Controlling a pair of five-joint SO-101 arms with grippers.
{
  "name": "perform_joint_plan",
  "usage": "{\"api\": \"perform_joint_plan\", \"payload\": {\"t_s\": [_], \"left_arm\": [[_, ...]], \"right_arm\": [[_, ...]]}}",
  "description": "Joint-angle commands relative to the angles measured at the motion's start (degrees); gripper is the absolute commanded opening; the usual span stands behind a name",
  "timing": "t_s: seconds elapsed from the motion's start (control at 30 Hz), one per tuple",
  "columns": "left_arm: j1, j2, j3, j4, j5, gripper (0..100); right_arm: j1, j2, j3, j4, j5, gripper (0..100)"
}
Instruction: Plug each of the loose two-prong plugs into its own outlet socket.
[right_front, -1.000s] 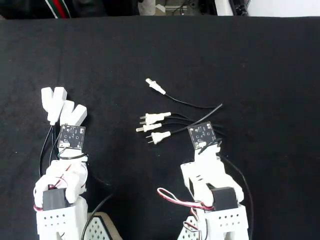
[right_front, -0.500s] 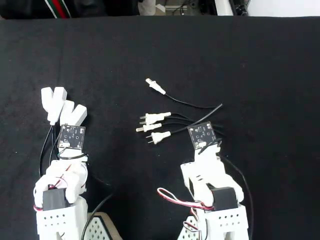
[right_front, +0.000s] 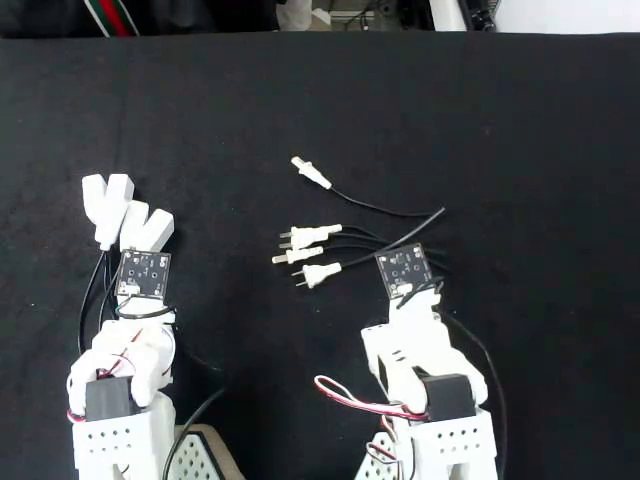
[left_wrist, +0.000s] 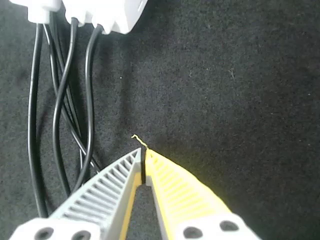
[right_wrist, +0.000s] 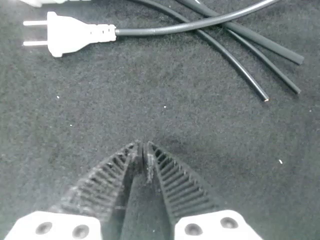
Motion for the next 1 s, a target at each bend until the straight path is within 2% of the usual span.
{"api": "perform_joint_plan", "payload": {"t_s": [0.0,0.2,0.4,0.53,0.6,0.73,0.83,0.97], "left_arm": [[-0.22,-0.09,1.01,0.18,-0.09,3],[-0.75,-0.35,-0.40,-0.26,-0.26,3],[-2.68,-0.26,-14.29,0.53,-0.44,3],[-1.98,0.18,-22.37,-6.42,-5.10,3],[-1.01,1.58,-24.40,-8.35,-5.10,3],[-0.48,12.66,-27.91,-11.52,-4.31,9],[-0.31,26.73,-33.19,-13.98,-4.31,12],[3.30,46.51,-44.44,-12.40,-4.66,14]], "right_arm": [[-0.26,-3.38,-0.57,0.26,-0.35,1.1],[-0.26,-3.38,-0.57,0.26,-0.35,1.1],[-0.26,-3.38,-0.57,0.26,-0.35,1.1],[-0.26,-3.38,-0.57,0.26,-0.35,1.1],[-0.26,-3.38,-0.57,0.26,-0.35,1.1],[-0.26,-3.38,-0.57,0.26,-0.35,1.1],[-0.26,-3.38,-0.57,0.26,-0.35,1.1],[-0.26,-3.38,-0.57,0.26,-0.35,1.1]]}}
